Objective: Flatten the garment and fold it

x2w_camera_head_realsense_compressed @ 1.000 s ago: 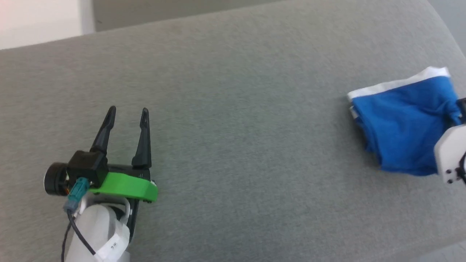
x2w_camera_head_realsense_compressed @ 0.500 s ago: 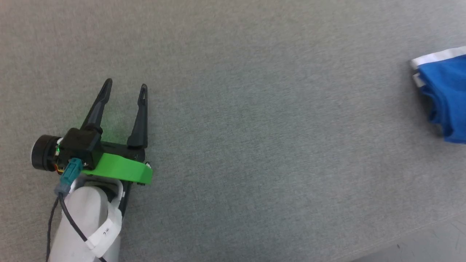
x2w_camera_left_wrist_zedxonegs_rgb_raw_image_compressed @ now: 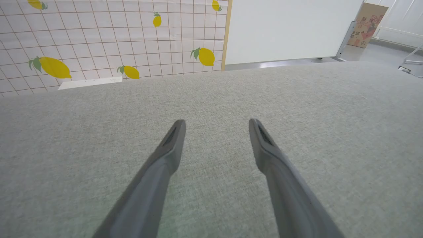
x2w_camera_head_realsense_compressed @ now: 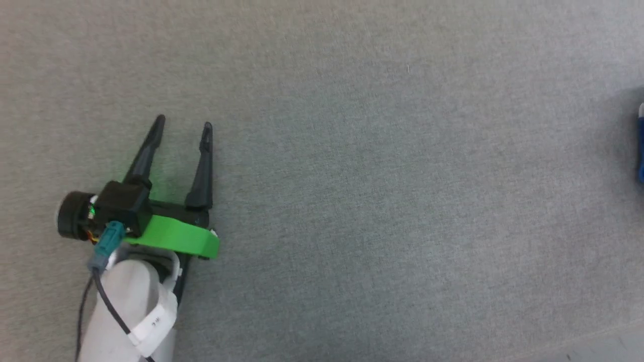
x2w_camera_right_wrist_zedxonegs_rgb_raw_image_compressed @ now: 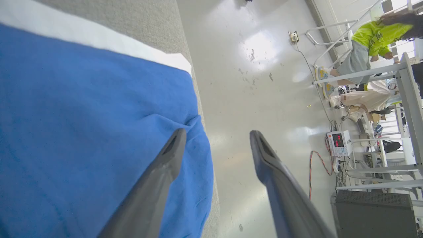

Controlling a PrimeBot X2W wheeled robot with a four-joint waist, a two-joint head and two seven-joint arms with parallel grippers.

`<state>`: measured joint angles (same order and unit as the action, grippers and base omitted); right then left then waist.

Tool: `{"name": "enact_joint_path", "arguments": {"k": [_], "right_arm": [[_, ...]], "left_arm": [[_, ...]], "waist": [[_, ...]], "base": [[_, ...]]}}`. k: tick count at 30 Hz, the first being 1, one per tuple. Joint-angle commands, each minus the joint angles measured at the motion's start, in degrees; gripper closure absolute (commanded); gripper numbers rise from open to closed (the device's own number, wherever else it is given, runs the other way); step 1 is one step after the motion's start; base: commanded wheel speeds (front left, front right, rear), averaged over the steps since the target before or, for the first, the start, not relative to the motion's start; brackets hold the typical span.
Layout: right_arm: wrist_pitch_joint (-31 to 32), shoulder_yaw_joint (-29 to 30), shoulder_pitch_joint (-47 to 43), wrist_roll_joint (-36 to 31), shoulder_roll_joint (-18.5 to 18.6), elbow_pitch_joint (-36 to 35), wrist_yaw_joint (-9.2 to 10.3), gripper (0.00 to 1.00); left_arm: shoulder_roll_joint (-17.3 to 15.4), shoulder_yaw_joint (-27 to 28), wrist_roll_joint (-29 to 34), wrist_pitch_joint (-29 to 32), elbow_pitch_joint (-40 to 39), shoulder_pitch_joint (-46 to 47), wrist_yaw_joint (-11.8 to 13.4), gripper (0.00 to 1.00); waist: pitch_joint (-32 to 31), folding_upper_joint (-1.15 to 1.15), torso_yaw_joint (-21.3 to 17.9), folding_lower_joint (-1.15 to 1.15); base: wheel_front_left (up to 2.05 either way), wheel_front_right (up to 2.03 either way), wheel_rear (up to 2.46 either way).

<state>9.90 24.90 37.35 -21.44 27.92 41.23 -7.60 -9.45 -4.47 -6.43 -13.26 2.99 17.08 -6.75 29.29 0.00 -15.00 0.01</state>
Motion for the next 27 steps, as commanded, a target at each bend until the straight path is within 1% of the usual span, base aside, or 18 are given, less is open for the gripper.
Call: {"name": "enact_joint_path", "arguments": {"k": [1,4,7,10,14,17,20,24,27], "right_arm": [[-1.58,0.79,-0.82,-0.41,0.1,0.15,0.11,0.0],[-5.52,2.0,-2.16,1.18,-0.41,0.11,0.11,0.0],[-9.76,1.81,-3.86,3.78,-2.38,-1.17,0.11,0.0],[-14.04,0.13,-6.66,8.08,-6.22,-3.86,0.11,0.0],[-17.93,-4.67,-11.29,14.85,-11.49,-9.63,0.11,0.0],[-19.27,-8.69,-15.35,19.33,-14.83,-15.12,0.11,0.0],[-19.98,-12.66,-20.02,22.88,-16.88,-21.75,0.11,0.0],[-20.02,-16.12,-25.51,26.03,-18.46,-29.85,0.11,0.0],[-19.37,-17.4,-29.32,26.61,-20.29,-34.33,0.11,0.0]], "left_arm": [[0.44,-0.16,-0.65,-0.59,0.87,-0.25,0.28,0.0],[1.52,-0.36,-1.46,-1.18,2.72,-1.17,0.37,0.0],[2.44,-0.34,-2.2,-1.52,4.21,-2.34,0.53,0.0],[3.34,-0.09,-3.06,-1.68,5.42,-4.06,0.79,0.0],[4.33,0.3,-4.21,-1.72,5.16,-6.19,0.81,0.0],[4.76,0.4,-4.83,-1.73,5.02,-7.58,0.63,0.0],[5.17,0.69,-5.24,-1.73,4.76,-8.6,0.54,0.0],[5.51,0.84,-5.33,-1.73,5.07,-9.64,0.39,0.0],[5.74,0.73,-5.21,-1.74,5.58,-10.54,0.28,0.0]], "waist": [[-4.0,0.0,1.82,-0.01],[-7.63,0.0,3.23,-0.01],[-11.13,0.0,4.64,-0.01],[-14.84,0.0,6.21,-0.01],[-18.77,0.0,8.34,-0.01],[-21.12,0.0,9.92,-0.01],[-22.93,0.0,11.62,-0.01],[-24.63,0.0,13.56,-0.01],[-26.22,0.0,15.13,-0.01]], "base": [[0.0,0.0,0.0],[0.0,0.0,0.0],[0.0,0.0,0.0],[0.0,0.0,0.0],[0.0,0.0,0.0],[0.0,0.0,0.0],[0.0,0.0,0.0],[0.0,0.0,0.0],[0.0,0.0,0.0]]}}
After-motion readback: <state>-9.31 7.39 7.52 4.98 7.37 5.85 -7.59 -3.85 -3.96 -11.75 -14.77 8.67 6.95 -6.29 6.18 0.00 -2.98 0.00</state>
